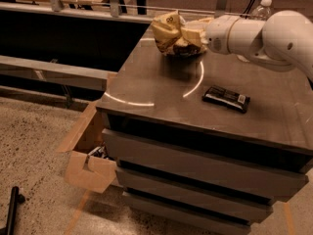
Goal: Pick brown chip bag
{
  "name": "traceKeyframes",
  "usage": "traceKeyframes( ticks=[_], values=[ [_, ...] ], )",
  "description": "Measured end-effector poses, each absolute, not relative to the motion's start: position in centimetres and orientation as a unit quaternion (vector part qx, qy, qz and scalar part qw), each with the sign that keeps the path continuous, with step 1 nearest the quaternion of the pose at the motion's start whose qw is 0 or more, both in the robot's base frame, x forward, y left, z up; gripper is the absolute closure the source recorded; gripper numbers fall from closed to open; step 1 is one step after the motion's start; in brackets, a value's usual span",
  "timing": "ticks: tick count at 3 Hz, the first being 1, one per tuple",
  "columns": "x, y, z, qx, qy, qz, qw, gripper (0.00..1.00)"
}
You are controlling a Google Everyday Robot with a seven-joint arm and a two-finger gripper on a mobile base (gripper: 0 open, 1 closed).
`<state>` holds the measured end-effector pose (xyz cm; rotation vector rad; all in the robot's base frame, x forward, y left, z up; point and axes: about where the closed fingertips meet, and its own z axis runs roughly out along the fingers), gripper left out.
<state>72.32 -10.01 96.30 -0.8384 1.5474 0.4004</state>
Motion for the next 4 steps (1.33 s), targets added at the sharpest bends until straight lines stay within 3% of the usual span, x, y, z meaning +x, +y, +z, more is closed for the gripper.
traceKeyframes(
  ticks=[2,4],
  values=[
    [69.5,-12.2,99.2,-0.419,0.656,0.249,0.576,1.0],
    [68.7,-11.6,98.9,-0.433,0.653,0.258,0.566,1.0]
  ],
)
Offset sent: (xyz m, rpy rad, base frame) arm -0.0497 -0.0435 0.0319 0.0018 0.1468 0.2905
